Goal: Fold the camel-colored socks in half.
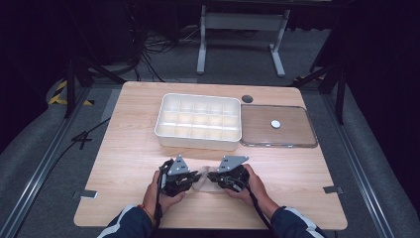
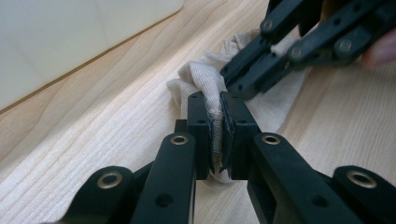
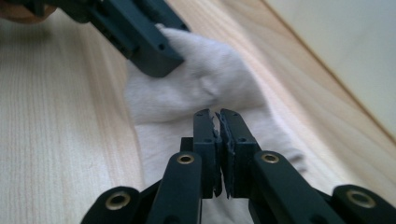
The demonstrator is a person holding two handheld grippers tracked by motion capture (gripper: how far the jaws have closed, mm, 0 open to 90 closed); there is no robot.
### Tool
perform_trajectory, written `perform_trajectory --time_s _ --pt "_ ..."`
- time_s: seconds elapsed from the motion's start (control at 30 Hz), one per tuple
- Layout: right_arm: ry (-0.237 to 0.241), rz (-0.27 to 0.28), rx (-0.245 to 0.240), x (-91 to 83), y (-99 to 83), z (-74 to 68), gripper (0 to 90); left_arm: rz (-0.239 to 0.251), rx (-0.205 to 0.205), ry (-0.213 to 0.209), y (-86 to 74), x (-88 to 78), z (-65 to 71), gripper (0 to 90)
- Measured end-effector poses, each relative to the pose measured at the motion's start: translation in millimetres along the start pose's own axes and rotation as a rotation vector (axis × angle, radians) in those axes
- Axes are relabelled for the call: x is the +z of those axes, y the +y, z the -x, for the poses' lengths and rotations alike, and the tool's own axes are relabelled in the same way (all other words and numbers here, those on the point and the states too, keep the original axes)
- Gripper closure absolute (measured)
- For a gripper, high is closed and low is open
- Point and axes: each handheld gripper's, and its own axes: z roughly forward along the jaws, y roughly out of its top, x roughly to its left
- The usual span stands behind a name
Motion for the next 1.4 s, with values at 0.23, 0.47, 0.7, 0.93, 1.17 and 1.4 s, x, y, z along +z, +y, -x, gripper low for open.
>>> perform_trajectory --time_s 0.23,0.47,0.7,0.93,1.17,1.4 --pt "0.011 -0.023 -0.014 13.0 -0.4 -7.7 85.9 0.009 0.001 -0.018 0.4 1.6 2.5 83.2" --pt "0.005 0.001 -0.007 18.0 0.0 -7.5 86.0 0.019 0.006 -0.02 4.5 5.8 5.7 83.2" --pt "0.0 0.031 0.006 0.7 0.1 2.5 81.0 0.025 -0.008 0.001 5.4 4.0 4.0 83.2" --pt "-0.089 0.051 0.03 -45.1 -10.6 25.6 74.2 0.016 0.005 0.003 5.8 5.1 3.4 83.2" --pt "-0.092 -0.008 0.043 -50.4 -28.7 35.2 66.5 0.016 0.006 0.007 8.8 10.1 5.2 83.1" --pt "-0.075 -0.07 0.083 -36.6 -37.2 42.6 68.0 0.015 0.015 -0.001 13.9 17.4 9.3 83.1"
